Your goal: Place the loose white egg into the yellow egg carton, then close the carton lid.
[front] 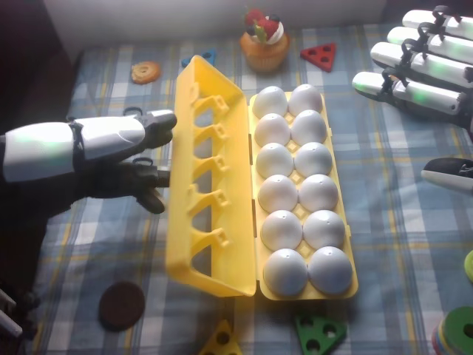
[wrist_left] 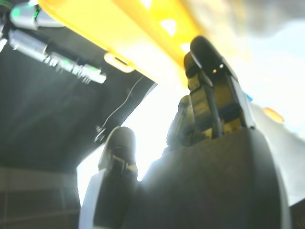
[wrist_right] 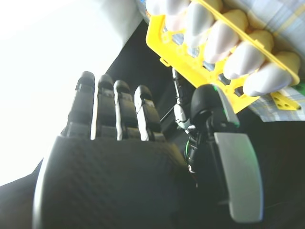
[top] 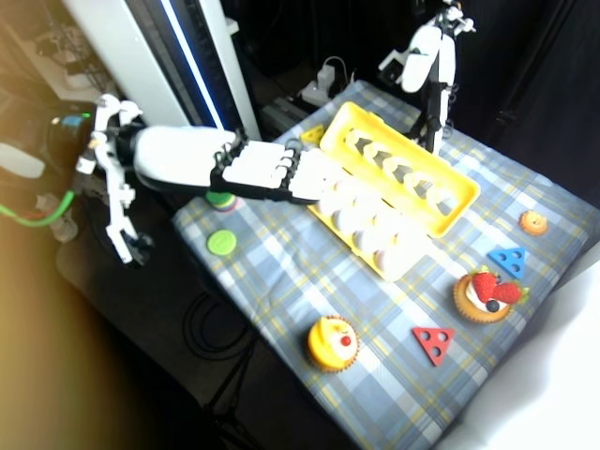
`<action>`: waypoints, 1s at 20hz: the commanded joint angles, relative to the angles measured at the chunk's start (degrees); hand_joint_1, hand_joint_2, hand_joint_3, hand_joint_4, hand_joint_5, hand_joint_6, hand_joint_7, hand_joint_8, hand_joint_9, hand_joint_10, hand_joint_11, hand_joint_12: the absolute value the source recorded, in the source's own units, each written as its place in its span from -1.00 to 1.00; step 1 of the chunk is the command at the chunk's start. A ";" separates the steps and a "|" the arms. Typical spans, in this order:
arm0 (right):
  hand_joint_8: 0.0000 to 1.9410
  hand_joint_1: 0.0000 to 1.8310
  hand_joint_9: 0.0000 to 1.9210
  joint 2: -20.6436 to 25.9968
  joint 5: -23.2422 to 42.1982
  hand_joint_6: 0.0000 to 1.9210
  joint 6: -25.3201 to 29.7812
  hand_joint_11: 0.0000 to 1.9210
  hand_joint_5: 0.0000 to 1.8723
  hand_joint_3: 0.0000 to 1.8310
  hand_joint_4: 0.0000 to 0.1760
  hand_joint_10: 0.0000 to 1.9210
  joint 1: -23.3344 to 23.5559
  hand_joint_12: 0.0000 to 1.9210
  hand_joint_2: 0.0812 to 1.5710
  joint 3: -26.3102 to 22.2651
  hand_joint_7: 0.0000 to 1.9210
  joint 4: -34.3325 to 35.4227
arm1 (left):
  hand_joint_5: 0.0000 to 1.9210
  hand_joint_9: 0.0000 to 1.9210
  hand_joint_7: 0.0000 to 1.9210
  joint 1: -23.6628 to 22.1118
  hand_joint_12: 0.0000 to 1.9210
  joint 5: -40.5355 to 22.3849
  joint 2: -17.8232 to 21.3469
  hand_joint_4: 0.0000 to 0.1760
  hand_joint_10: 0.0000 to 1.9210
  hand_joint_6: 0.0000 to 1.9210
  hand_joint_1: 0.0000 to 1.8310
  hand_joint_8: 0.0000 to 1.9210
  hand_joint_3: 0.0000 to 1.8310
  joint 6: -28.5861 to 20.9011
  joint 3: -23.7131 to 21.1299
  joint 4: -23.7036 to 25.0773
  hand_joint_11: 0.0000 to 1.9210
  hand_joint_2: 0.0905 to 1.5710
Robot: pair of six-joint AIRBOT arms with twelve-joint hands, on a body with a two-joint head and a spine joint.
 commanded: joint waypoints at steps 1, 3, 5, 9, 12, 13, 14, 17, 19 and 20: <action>-1.00 -0.62 -1.00 0.51 7.23 -1.00 -0.22 -1.00 -1.00 -1.00 -0.52 -1.00 0.54 -1.00 0.65 -0.14 -1.00 0.24 | -1.00 -0.47 -1.00 -1.03 0.01 -8.85 0.26 -0.69 -0.99 -1.00 -1.00 -1.00 -1.00 0.19 -0.19 -1.65 -0.54 0.62; -1.00 -0.59 -1.00 0.79 8.04 -1.00 -0.22 -1.00 -1.00 -1.00 -0.67 -1.00 0.54 -1.00 0.64 -0.18 -1.00 0.60 | -1.00 -0.53 -1.00 -3.73 0.14 -9.08 0.11 -0.74 -1.00 -1.00 -1.00 -1.00 -1.00 0.68 -0.32 0.26 -0.62 0.64; -1.00 -0.61 -1.00 1.68 9.25 -1.00 -0.22 -1.00 -1.00 -1.00 -0.57 -1.00 0.27 -1.00 0.64 -0.48 -1.00 0.92 | -1.00 -0.51 -1.00 -8.04 0.23 -6.28 -1.66 -0.56 -0.99 -1.00 -1.00 -1.00 -1.00 -0.35 0.78 4.57 -0.68 0.62; -1.00 -0.61 -1.00 2.82 10.15 -1.00 -0.22 -1.00 -1.00 -0.99 -0.42 -1.00 -0.19 -1.00 0.68 -0.98 -1.00 1.06 | -1.00 -0.56 -1.00 -15.76 0.45 0.64 -7.31 0.26 -1.00 -1.00 -1.00 -1.00 -0.99 -8.58 4.99 17.10 -0.92 0.68; -1.00 -0.52 -1.00 2.99 10.44 -1.00 -0.22 -1.00 -1.00 -1.00 -0.23 -1.00 -0.36 -1.00 0.66 -0.99 -1.00 1.22 | -1.00 -0.59 -0.94 -19.35 0.64 4.51 -11.22 -0.49 -0.98 -1.00 -1.00 -0.99 -1.00 -13.41 7.62 24.90 -0.97 0.68; -1.00 -0.51 -1.00 3.06 10.45 -1.00 -0.22 -1.00 -1.00 -1.00 -0.32 -1.00 -0.37 -1.00 0.66 -1.00 -1.00 1.28 | -1.00 -0.58 -0.95 -20.07 0.67 5.48 -11.88 -0.71 -0.98 -1.00 -1.00 -0.99 -1.00 -13.82 7.95 26.27 -0.92 0.68; -1.00 -0.53 -1.00 3.15 10.45 -1.00 -0.22 -1.00 -1.00 -1.00 -0.20 -1.00 -0.40 -1.00 0.65 -1.05 -1.00 1.28 | -1.00 -0.58 -0.95 -21.09 0.67 6.37 -12.86 -0.99 -0.98 -1.00 -1.00 -0.99 -0.99 -15.88 8.71 29.30 -0.90 0.70; -1.00 -0.49 -1.00 3.17 10.56 -1.00 -0.22 -1.00 -1.00 -1.00 -0.19 -1.00 -0.53 -1.00 0.65 -1.11 -1.00 1.28 | -1.00 -0.68 -0.94 -24.43 0.59 8.24 -14.93 -1.00 -1.00 -1.00 -0.95 -1.00 -0.99 -21.25 9.98 38.17 -1.00 0.78; -1.00 -0.51 -1.00 3.17 10.61 -1.00 -0.22 -1.00 -1.00 -1.00 -0.29 -1.00 -0.60 -1.00 0.65 -1.12 -1.00 1.28 | -1.00 -0.76 -0.97 -27.03 0.48 9.23 -15.96 -1.00 -1.00 -1.00 -0.99 -1.00 -1.00 -24.23 10.36 43.99 -1.00 0.77; -1.00 -0.56 -1.00 3.17 10.61 -1.00 -0.22 -1.00 -1.00 -1.00 -0.27 -1.00 -0.63 -1.00 0.66 -1.12 -1.00 1.28 | -1.00 -0.79 -0.99 -27.89 0.55 9.47 -16.34 -0.90 -0.99 -1.00 -0.98 -1.00 -1.00 -25.66 10.59 46.41 -1.00 0.76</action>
